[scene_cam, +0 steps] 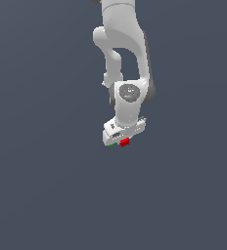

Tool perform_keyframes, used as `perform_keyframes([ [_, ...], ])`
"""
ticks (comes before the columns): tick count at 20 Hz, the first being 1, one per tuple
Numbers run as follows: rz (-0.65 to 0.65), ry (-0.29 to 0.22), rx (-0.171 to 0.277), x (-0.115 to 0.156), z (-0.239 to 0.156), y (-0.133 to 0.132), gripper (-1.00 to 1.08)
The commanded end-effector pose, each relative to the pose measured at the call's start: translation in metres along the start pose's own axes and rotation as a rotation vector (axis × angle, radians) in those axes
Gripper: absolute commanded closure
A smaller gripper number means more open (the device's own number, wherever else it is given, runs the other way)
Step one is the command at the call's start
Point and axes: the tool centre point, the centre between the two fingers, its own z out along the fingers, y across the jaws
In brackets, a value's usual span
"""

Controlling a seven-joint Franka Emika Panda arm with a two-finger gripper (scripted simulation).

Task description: Stack the red cube on top of the green cube.

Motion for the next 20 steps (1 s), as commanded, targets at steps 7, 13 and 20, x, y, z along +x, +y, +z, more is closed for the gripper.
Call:
perform_keyframes([
  [7,0.000,0.000,0.000,-0.047,0.014,0.033,1.08],
  [13,0.000,0.000,0.000,-0.059,0.017,0.042,1.08],
  [20,0.000,0.000,0.000,-0.059,0.017,0.042,-0.92],
])
